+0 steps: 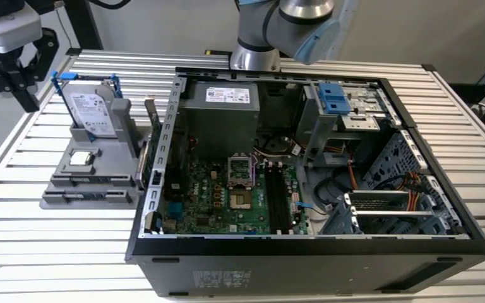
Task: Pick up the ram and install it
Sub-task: 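Pick up the ram and move it above insertion slot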
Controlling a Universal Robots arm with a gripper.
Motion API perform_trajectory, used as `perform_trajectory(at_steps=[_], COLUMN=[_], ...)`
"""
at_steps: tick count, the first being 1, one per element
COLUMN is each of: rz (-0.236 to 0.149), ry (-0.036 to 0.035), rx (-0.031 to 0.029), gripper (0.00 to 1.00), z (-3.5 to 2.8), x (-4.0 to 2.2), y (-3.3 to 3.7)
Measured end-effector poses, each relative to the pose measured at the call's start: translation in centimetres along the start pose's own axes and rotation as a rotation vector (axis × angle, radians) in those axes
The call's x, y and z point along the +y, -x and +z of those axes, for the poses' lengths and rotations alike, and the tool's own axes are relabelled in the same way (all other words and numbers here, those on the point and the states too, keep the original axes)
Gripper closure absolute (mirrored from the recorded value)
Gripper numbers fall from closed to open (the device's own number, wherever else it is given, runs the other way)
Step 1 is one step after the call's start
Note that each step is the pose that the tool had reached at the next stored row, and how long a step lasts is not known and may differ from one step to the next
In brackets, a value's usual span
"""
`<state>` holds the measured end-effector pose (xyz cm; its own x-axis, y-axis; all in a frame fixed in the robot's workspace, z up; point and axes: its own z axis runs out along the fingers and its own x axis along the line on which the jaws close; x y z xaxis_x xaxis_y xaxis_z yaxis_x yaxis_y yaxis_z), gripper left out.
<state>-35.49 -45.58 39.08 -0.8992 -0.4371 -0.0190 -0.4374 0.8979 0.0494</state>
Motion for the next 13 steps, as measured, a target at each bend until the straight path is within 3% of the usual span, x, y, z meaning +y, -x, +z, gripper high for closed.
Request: perform_trajectory(at_steps=[6, 13], rz=[-0.046, -0.116], ry=[0.0009, 0.0021], rx=[0.0023, 0.0056], gripper=[1.0, 1.0], z=[0.0, 0.0], x=[-0.21, -0.23], y=[0.43, 0.46])
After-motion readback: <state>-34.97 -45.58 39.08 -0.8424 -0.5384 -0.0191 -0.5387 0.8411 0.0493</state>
